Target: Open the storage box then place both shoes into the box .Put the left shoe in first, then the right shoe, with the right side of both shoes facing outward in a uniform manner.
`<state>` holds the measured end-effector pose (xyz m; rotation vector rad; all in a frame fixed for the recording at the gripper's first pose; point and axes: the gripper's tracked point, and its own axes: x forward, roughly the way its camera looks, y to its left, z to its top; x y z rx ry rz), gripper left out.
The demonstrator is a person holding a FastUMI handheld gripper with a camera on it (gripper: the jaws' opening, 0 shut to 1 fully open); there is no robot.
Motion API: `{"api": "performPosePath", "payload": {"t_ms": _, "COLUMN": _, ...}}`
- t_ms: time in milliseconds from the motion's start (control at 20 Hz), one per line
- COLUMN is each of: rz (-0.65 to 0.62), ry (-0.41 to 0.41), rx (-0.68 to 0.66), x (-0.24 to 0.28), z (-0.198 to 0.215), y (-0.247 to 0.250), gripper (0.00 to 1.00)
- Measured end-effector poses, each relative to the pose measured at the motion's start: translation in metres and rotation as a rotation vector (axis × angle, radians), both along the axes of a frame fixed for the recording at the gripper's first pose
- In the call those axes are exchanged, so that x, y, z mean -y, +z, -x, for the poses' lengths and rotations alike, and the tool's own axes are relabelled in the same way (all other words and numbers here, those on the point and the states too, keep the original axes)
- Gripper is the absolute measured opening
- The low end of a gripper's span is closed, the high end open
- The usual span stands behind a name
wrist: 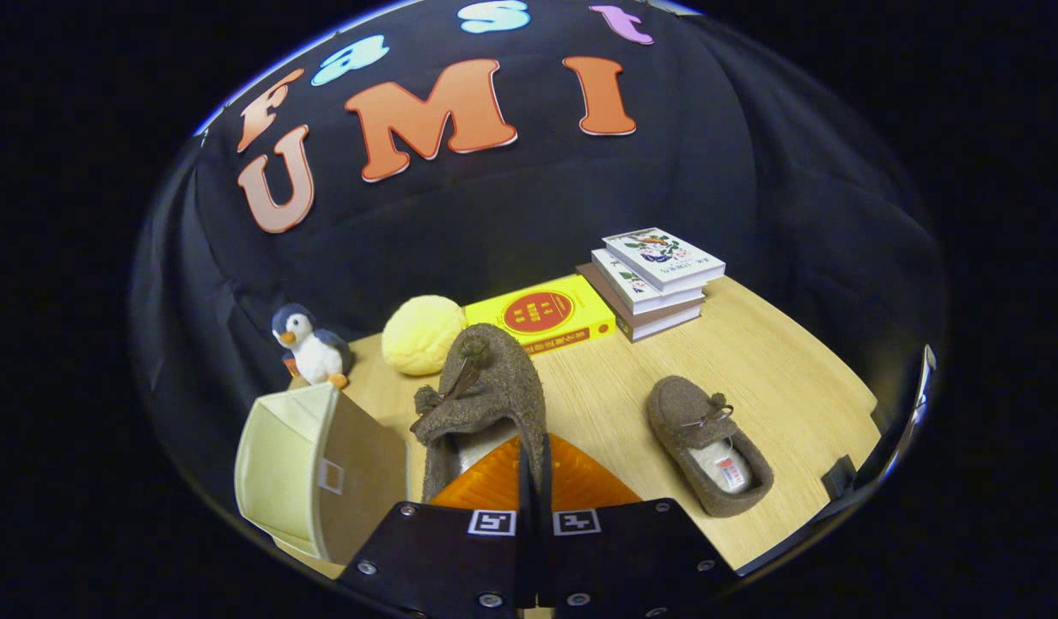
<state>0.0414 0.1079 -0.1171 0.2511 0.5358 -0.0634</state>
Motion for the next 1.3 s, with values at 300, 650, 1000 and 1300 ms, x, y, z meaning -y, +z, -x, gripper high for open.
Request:
{"api": "performPosePath", "payload": {"t_ms": 300, "rz": -0.026, "ry": 0.006, "rx": 0.071, "x": -0.091, "z": 0.014, "y": 0.059, "gripper": 0.01}}
{"api": "performPosePath", "payload": {"t_ms": 650, "rz": -0.077, "ry": 0.112, "rx": 0.03, "x": -0.222, "z": 0.018, "y": 0.042, "gripper": 0.01}}
{"api": "performPosePath", "payload": {"t_ms": 1000, "rz": -0.047, "ry": 0.173, "rx": -0.1, "x": -0.29, "z": 0.023, "y": -0.021, "gripper": 0.01}}
{"api": "performPosePath", "payload": {"t_ms": 1300, "rz": -0.036, "ry": 0.185, "rx": -0.155, "x": -0.301, "z": 0.028, "y": -0.043, "gripper": 0.03}}
